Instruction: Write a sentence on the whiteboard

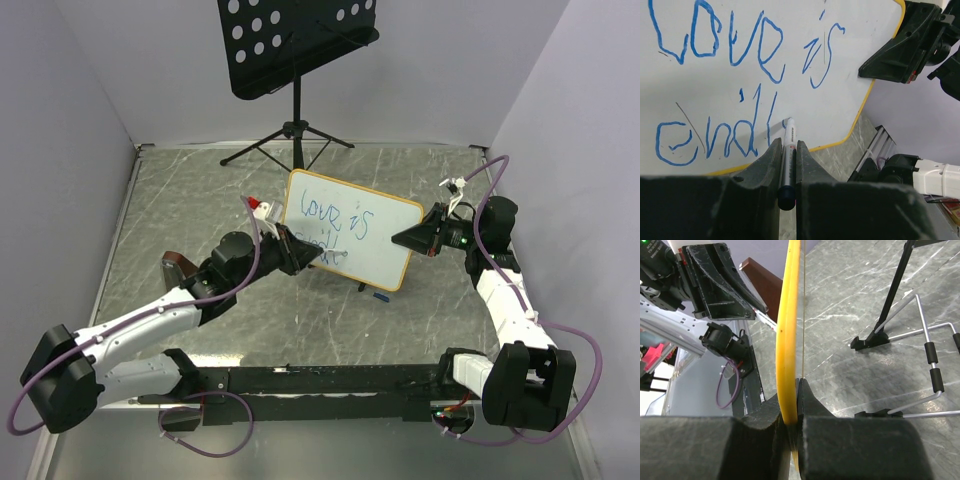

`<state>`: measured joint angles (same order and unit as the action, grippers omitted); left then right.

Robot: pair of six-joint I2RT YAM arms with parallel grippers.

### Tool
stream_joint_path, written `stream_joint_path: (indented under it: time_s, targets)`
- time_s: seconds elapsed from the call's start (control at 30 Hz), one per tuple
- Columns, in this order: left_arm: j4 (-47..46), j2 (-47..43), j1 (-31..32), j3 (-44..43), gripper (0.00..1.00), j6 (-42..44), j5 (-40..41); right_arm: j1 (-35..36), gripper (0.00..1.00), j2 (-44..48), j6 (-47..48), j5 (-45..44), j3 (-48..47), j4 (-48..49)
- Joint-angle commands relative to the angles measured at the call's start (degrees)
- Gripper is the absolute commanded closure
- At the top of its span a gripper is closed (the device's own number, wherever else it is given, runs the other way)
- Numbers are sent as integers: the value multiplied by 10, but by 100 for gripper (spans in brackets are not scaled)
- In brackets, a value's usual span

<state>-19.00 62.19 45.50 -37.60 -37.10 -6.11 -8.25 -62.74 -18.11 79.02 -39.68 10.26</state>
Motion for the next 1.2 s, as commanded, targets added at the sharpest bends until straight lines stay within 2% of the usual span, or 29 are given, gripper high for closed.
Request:
stream_joint_path:
  time_s: [0.0,0.5,0.87,1.17]
  targets:
    - [-21,-21,-2,-4,99,6,36,3,100,12,-2,39,-12,35]
    - [16,-36,-17,21,99,1,19,3,100,14,-2,39,-12,35]
    - [49,-8,-17,13,99,3,-7,3,100,15,-2,39,-12,36]
    - [28,21,-17,4,99,-2,-47,3,100,16,-3,39,-12,37]
